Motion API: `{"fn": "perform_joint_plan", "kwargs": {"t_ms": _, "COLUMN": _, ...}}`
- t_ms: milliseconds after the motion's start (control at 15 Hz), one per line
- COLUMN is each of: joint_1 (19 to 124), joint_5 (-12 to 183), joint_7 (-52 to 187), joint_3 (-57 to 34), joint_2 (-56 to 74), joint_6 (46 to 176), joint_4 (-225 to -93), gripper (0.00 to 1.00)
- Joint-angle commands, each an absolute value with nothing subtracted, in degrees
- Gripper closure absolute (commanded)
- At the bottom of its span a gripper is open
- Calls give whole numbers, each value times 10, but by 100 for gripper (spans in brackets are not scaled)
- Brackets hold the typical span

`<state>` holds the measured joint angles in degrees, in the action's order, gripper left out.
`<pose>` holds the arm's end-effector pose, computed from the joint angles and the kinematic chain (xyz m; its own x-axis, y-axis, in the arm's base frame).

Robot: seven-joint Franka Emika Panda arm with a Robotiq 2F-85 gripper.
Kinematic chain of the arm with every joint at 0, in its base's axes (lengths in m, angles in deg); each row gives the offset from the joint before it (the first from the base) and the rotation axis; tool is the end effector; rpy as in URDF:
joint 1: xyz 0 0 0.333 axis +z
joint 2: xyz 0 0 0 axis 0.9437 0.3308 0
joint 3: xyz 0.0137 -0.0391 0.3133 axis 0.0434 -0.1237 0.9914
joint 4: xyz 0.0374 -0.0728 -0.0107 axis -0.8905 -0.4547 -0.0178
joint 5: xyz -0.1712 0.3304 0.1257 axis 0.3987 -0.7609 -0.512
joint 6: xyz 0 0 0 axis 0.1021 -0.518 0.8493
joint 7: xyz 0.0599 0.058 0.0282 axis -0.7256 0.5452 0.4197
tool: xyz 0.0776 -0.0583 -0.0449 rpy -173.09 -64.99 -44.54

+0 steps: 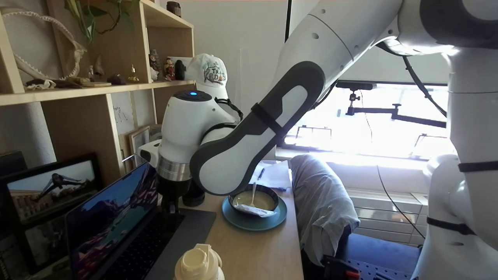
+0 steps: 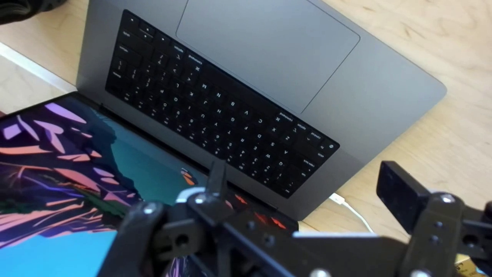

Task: Press a key on the laptop keyboard

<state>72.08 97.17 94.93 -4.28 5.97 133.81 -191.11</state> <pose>0.5868 0.0596 0.3184 0.7306 0.6435 0.2281 0.5906 -0.7633 0.2617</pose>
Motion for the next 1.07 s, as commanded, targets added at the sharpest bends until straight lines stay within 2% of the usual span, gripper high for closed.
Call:
{"fn": "perform_joint_plan", "kwargs": {"t_ms": 0, "joint_1": 720, "joint_5": 972, "joint_7": 949, "joint_3": -41, "joint_2": 59, "joint_6": 1336, "joint_4": -1910, "gripper": 0}}
{"fn": "perform_joint_plan", "kwargs": {"t_ms": 400, "joint_1": 715, "joint_5": 955, "joint_7": 906, "joint_3": -50, "joint_2": 103, "joint_6": 1422, "joint_4": -1899, "gripper": 0}}
{"fn": "perform_joint_plan", "kwargs": {"t_ms": 800, "joint_1": 704, "joint_5": 946, "joint_7": 888, "joint_3": -47, "joint_2": 210, "joint_6": 1502, "joint_4": -1824, "gripper": 0}}
{"fn": "perform_joint_plan", "kwargs": {"t_ms": 867, "joint_1": 701, "joint_5": 942, "joint_7": 891, "joint_3": -40, "joint_2": 232, "joint_6": 1505, "joint_4": -1802, "gripper": 18}}
{"fn": "perform_joint_plan", "kwargs": {"t_ms": 1000, "joint_1": 700, "joint_5": 937, "joint_7": 891, "joint_3": -33, "joint_2": 269, "joint_6": 1502, "joint_4": -1758, "gripper": 34}}
